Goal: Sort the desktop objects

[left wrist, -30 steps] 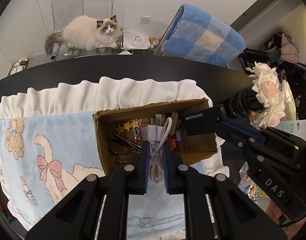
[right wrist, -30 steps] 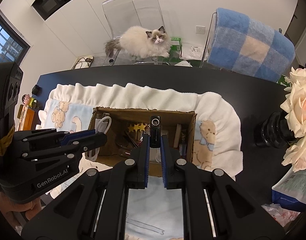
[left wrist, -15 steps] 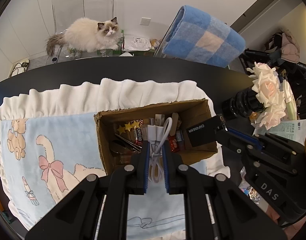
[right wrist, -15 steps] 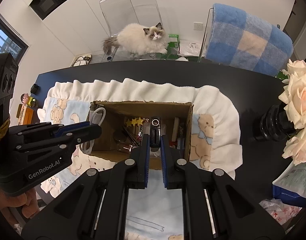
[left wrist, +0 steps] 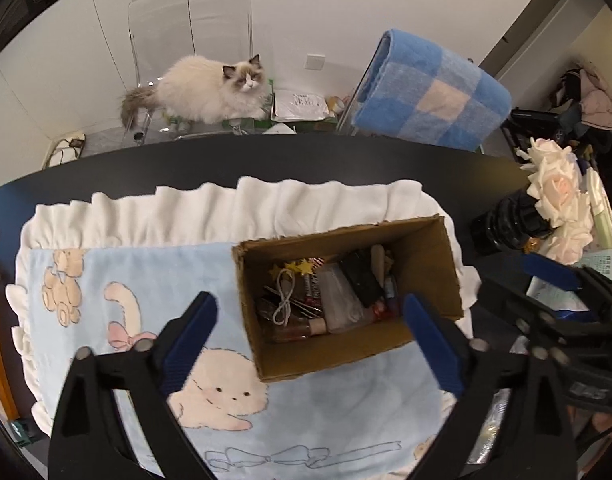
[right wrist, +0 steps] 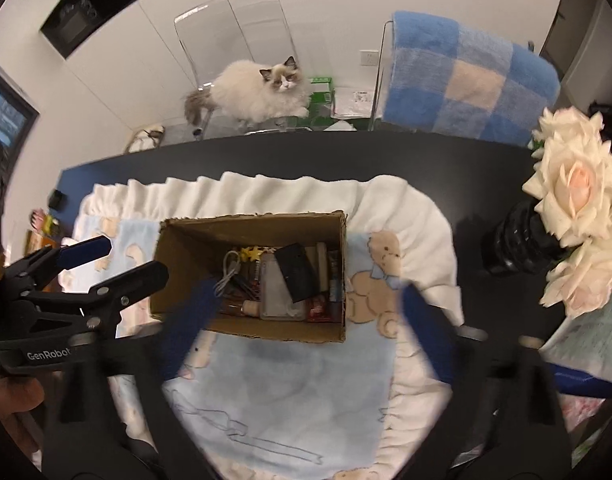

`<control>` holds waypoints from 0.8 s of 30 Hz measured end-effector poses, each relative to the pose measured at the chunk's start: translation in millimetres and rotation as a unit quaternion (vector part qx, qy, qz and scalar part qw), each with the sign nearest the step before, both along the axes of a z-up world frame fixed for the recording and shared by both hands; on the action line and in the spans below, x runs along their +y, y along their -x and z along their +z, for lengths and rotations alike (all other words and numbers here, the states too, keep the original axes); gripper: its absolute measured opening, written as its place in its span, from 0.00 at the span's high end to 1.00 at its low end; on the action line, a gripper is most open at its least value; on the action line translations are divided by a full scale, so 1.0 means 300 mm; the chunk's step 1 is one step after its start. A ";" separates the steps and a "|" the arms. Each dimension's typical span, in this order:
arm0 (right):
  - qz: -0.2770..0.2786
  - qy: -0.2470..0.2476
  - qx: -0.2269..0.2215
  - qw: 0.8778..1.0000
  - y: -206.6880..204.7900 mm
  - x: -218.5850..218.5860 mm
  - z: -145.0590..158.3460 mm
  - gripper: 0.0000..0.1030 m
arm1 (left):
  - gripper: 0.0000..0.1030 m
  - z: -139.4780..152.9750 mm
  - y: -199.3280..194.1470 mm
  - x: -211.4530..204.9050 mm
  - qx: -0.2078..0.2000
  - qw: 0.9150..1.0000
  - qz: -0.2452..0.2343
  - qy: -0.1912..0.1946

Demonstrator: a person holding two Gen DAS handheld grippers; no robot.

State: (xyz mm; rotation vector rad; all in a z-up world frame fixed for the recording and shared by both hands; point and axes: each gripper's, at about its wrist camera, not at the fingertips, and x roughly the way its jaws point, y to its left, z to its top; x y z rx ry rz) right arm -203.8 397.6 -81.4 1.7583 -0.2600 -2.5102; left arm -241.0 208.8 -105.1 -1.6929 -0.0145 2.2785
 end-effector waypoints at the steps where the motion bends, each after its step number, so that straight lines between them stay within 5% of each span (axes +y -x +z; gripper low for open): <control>1: -0.003 0.002 0.001 1.000 -0.002 0.005 0.002 0.00 | 0.00 0.002 -0.001 -0.002 0.002 1.000 0.001 0.002; 7: -0.010 -0.032 -0.006 0.999 -0.015 -0.001 0.006 0.00 | 0.00 0.013 -0.017 0.001 0.004 1.000 0.004 0.016; 24: -0.017 -0.030 0.008 0.999 -0.061 -0.082 0.069 0.00 | 0.00 0.086 -0.073 -0.075 0.025 0.999 0.010 0.032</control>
